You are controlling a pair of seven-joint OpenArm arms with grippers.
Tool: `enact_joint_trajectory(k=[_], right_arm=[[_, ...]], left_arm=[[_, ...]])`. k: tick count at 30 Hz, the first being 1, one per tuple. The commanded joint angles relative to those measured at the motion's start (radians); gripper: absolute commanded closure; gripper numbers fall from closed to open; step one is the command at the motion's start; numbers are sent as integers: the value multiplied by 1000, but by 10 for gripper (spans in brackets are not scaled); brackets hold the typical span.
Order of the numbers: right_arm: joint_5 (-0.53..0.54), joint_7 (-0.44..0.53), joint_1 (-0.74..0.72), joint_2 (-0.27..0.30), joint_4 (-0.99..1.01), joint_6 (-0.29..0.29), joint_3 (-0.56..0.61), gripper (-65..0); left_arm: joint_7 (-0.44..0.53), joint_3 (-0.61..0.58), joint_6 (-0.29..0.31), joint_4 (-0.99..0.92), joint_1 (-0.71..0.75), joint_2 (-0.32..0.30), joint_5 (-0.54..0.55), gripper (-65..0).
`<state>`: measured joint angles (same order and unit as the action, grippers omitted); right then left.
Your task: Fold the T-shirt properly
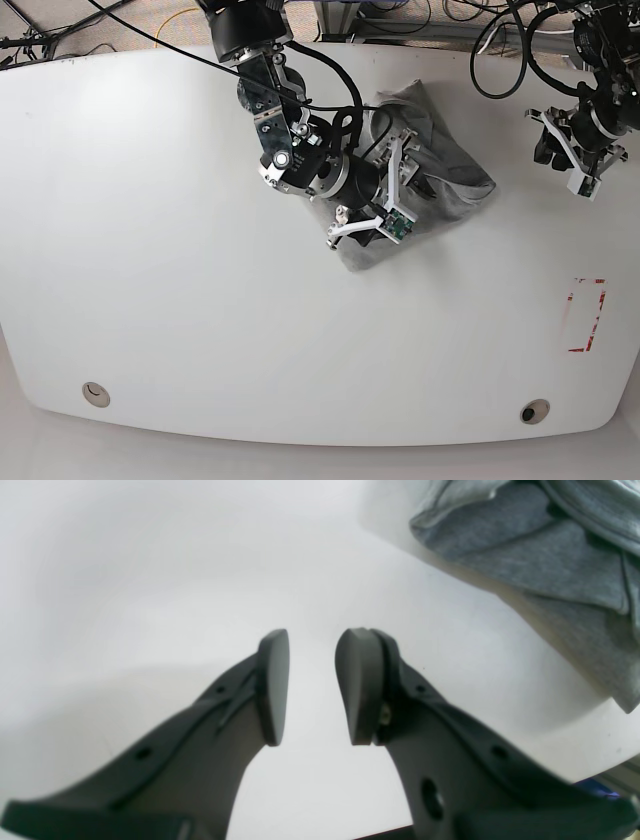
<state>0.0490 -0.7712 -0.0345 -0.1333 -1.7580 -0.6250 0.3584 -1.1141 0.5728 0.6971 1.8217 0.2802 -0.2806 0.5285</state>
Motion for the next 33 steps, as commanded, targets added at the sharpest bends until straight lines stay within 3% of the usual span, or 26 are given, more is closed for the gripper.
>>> enact_joint_trajectory(k=[1,8,22,33], right_arm=[[13,23,6,-7,-23,0,-3,-296],[22,23,61,57,-38,0,-3,-238],[18,28,92,153,-39,1,-94,-238],[21,28,163,156,-55,0,-66,-238]], left_arm=[[13,5,1,14,-6,-15,11,-179],[13,5,1,14,-6,-15,11,-179],[15,-40,1,14,-6,-18,11,-178],[15,-46,1,14,-6,-16,11,-178]])
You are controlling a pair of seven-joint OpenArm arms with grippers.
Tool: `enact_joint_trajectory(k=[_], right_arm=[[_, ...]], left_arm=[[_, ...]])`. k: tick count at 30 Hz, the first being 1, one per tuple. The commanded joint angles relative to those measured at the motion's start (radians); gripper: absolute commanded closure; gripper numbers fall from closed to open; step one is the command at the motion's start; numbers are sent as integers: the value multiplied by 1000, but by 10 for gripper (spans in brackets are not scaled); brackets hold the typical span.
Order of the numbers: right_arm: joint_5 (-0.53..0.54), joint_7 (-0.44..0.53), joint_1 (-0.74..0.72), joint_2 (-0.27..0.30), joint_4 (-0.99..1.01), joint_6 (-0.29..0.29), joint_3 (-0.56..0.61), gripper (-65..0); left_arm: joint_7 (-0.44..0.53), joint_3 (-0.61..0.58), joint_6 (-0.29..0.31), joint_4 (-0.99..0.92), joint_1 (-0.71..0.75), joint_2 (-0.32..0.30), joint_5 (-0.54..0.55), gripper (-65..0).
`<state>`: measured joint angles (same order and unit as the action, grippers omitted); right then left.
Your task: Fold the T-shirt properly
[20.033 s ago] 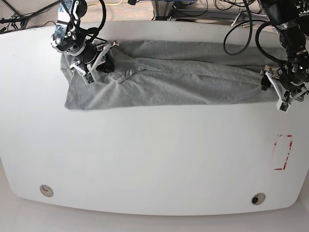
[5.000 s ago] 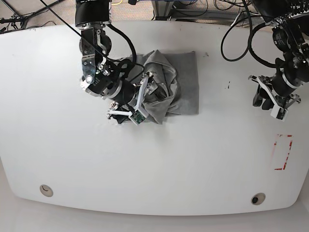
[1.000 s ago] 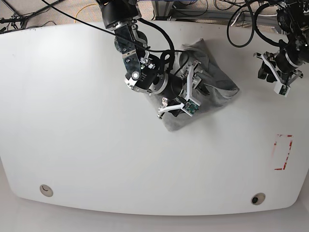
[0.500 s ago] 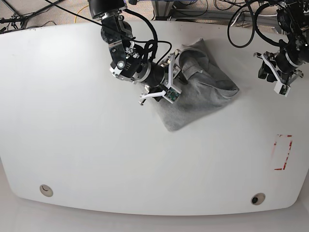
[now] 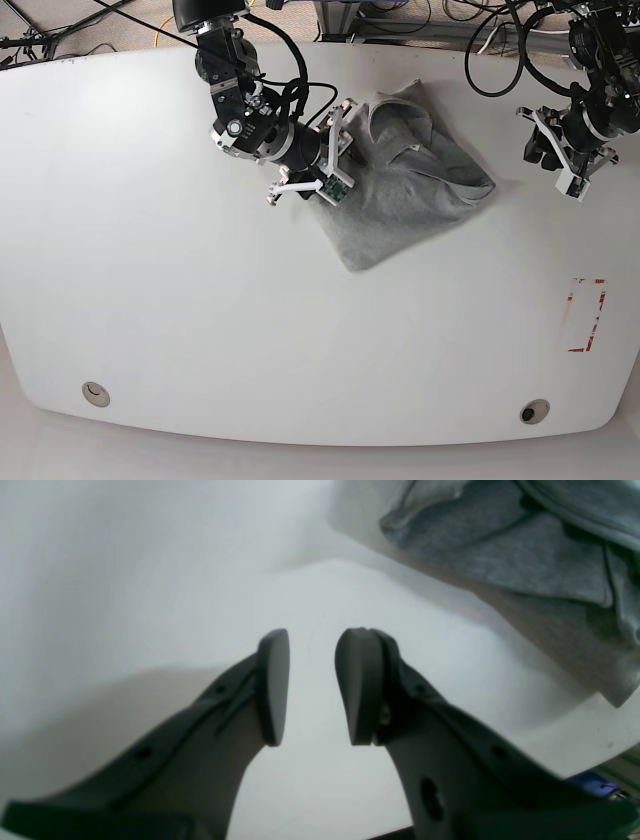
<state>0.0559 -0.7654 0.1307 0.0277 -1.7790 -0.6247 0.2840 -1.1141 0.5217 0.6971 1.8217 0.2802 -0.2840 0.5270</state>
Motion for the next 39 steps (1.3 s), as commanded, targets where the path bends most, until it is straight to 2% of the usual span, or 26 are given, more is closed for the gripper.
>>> enact_joint_trajectory(k=[1,15,18,28,36,39], right_arm=[[14,22,5,-5,-38,1,21,-238],[15,22,50,-10,-43,2,166,-238],[11,22,60,-27,-43,2,191,-238],[5,21,93,-33,-49,4,271,-238],[5,16,99,-30,-137,4,268,-238],[5,16,80,-28,-154,4,229,-238]], left_arm=[[15,5,1,14,-6,-13,12,-178],[15,7,1,14,-6,-16,12,-178],[15,8,1,14,-8,-16,12,-178],[15,10,1,14,-8,-50,14,-178],[15,4,1,14,-8,-82,14,-178],[15,4,1,17,-8,-87,14,-179]])
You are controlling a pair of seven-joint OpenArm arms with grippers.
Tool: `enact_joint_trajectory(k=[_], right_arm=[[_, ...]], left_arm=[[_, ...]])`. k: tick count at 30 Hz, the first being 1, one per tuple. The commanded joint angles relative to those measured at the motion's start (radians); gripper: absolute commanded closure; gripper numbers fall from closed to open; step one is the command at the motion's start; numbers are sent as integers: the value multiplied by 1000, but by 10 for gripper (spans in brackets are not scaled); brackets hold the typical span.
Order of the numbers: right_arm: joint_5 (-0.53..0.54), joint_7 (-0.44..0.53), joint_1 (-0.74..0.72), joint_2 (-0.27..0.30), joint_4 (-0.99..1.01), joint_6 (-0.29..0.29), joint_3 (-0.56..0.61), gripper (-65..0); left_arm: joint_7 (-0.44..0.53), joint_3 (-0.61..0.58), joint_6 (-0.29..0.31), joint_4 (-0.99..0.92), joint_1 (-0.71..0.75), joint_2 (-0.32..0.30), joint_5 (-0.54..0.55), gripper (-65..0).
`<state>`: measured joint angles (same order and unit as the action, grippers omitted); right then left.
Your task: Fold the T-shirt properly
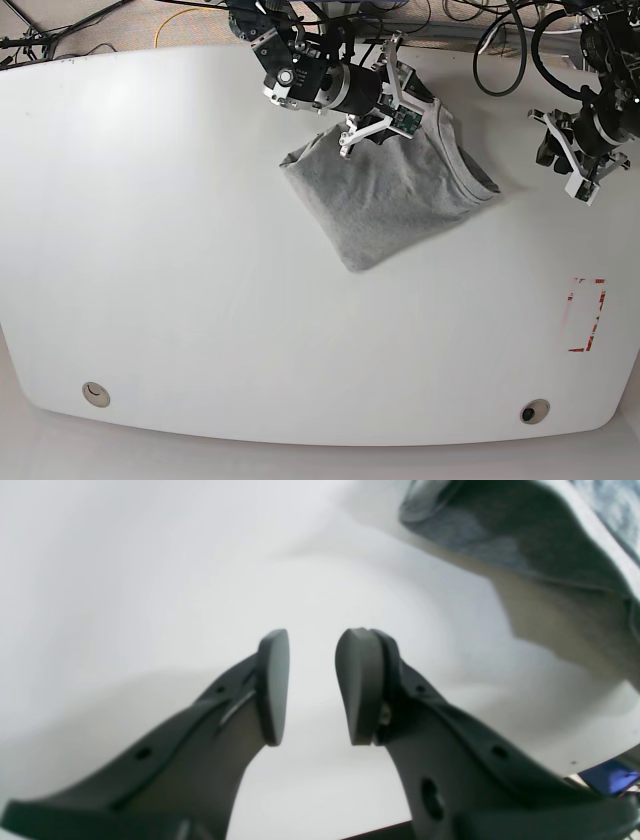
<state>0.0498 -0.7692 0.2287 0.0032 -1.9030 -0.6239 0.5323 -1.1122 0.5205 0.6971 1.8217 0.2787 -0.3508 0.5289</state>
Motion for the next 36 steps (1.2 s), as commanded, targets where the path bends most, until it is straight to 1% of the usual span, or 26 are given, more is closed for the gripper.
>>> enact_joint_trajectory(k=[1,3,7,13,14,18,19,21,22,26,28,32,36], right_arm=[[11,20,-22,-4,-33,3,-39,-238],[11,20,-24,-2,-42,3,-77,-238],[11,20,-51,4,-59,0,-173,-238],[11,20,-128,13,-57,0,-283,-238],[12,20,-148,19,-51,0,-308,-238],[22,20,-205,24,-5,0,-340,-235],[15,20,-223,25,9,0,-343,-225],[12,21,-249,34,36,0,-346,-193],[15,23,-266,44,59,0,-344,-162],[15,24,-314,45,110,0,-340,-79],[18,24,-334,36,142,0,-340,-57],[12,27,-384,11,213,0,-340,-55],[12,37,-423,2,282,0,-340,-55]], left_arm=[[13,2,1,22,-6,-27,12,-179],[13,-20,1,23,-6,-38,12,-178],[17,-98,1,71,-6,-83,13,-178],[85,-187,1,178,-6,-81,17,-181],[105,-207,1,181,-8,-70,20,-181],[146,-260,1,181,-28,-37,13,-178],[151,-279,1,181,-29,-26,12,-178],[152,-310,1,180,-31,-9,12,-178],[152,-331,1,180,-31,2,12,-178],[152,-389,1,174,-31,43,-2,-178],[152,-420,1,172,-32,68,-37,-178],[154,-478,1,158,-31,129,-155,-178],[149,-498,1,140,-28,189,-253,-178]])
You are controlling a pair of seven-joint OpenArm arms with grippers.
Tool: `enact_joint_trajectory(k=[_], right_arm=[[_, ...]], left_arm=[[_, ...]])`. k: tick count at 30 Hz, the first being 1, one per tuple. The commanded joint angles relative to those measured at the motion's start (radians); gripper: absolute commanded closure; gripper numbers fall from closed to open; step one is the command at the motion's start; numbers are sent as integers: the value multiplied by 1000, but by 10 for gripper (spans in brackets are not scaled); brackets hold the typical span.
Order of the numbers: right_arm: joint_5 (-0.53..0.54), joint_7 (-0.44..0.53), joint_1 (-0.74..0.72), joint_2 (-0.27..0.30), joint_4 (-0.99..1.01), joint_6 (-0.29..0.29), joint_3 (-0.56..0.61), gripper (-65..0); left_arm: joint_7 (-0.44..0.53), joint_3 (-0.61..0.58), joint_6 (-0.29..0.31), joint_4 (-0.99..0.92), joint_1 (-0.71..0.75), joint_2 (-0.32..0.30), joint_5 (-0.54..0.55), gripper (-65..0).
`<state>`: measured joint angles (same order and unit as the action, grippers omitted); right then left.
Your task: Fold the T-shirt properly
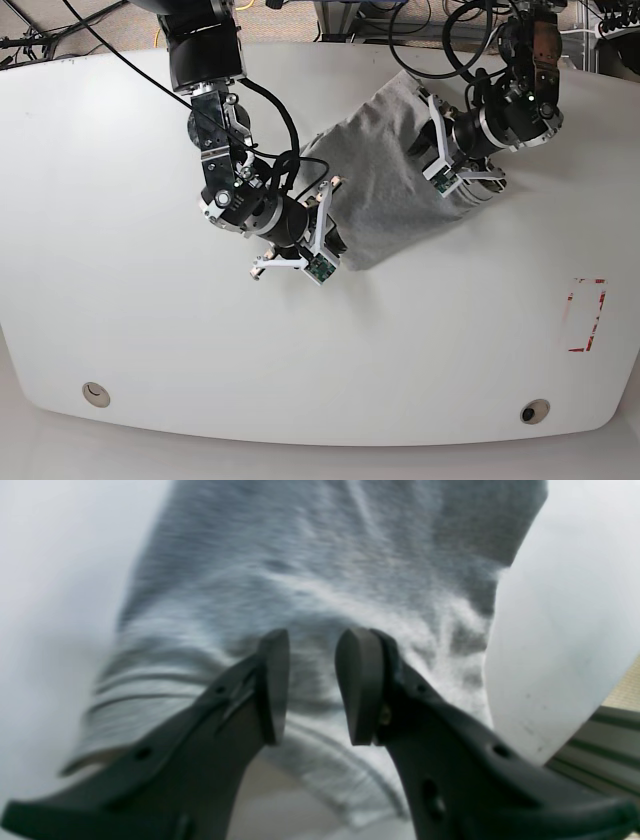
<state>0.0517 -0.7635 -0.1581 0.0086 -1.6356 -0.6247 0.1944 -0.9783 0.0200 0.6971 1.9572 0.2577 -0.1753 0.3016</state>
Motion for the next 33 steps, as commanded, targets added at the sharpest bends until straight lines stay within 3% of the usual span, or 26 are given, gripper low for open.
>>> enact_joint_trajectory(k=[1,8,19,22,28,33], right_arm=[[15,43,-45,-3,34,1,-2,-55],[-5,167,-80,-46,196,1,-2,-55],[-28,347,-84,-43,406,2,-8,-54],[-26,359,-67,-28,413,2,-8,-52],[-17,362,-25,-2,401,2,-11,-52],[-20,356,45,15,328,2,-77,-52]], left_arm=[[15,2,1,-2,-4,29,-46,-178],[19,2,1,-49,18,59,-103,-178],[17,8,1,-118,16,50,-106,-178],[19,13,1,-123,16,15,-106,-178],[19,47,1,-144,15,3,-103,-178],[20,64,1,-175,-28,-33,-104,-178]])
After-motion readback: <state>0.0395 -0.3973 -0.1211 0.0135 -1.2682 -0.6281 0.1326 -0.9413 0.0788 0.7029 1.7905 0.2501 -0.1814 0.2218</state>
